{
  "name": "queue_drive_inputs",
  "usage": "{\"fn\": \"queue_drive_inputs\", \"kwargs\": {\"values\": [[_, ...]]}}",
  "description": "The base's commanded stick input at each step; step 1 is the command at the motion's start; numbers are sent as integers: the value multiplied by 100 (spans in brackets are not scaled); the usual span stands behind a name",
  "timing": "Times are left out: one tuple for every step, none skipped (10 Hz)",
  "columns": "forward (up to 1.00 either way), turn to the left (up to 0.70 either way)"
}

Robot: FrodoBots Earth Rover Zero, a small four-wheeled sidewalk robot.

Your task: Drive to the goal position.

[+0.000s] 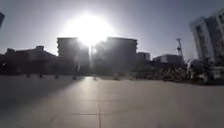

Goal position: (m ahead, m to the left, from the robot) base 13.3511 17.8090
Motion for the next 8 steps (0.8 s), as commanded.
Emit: {"fn": "queue_drive_inputs", "kwargs": {"values": [[100,44],[100,44],[100,44],[100,44],[100,44],[100,44],[100,44],[100,40]]}}
